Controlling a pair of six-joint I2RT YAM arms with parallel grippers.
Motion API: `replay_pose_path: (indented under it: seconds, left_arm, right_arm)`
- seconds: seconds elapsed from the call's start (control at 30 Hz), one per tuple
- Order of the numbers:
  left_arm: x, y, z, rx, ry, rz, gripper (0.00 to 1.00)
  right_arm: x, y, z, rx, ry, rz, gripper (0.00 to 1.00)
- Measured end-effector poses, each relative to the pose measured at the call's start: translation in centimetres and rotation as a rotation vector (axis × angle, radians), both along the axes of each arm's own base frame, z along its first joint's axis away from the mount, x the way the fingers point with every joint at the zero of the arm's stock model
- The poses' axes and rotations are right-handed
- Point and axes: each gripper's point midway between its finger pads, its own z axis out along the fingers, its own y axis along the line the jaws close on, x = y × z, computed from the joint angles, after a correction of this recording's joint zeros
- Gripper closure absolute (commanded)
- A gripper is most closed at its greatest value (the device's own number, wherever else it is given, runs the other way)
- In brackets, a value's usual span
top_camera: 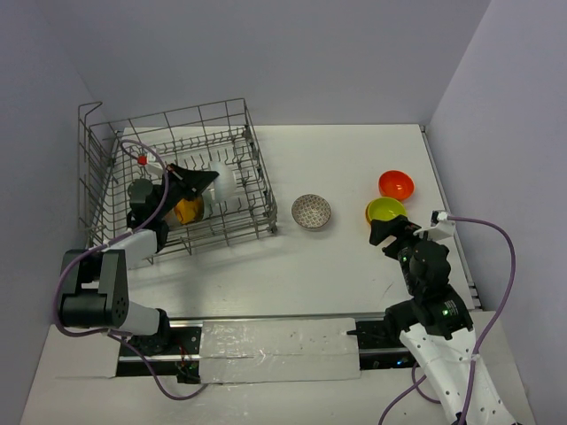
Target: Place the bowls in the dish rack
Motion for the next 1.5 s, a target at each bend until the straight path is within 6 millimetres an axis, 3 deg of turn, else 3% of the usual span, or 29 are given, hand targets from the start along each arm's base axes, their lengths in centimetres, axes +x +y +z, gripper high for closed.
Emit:
replay_pose_path:
  seconds: [0.6,1.1,1.33,1.4,1.5]
  left_arm:
    - [0.1,1.0,-0.6,-0.017,0.051,0.048,0.86]
    - [0.6,3.2,-5.2,0.055,0.248,0.181,0.78]
    - [0.9,3.5,-5.5,0.090,0.257,0.195,0.71]
    - [0.9,3.6,-5.7,0.099,0.261,0.201,0.71]
    - [0.9,3.8,-6.1,0.114,0.275,0.210,0.81]
  right_arm:
    - [0.0,0.0,0.1,0.001,-0.004,0.000,0.13]
    - [-0.1,0.1,0.1,0.003,-0.005,0.006,0.13]
    - [-0.1,0.2,0.1,0.003,-0.004,0.011,0.13]
    - [-0.1,0.2,0.1,0.002,-0.005,0.012,0.13]
    - [0.0,0.2,0.2,0.002,-0.009,0.012,0.13]
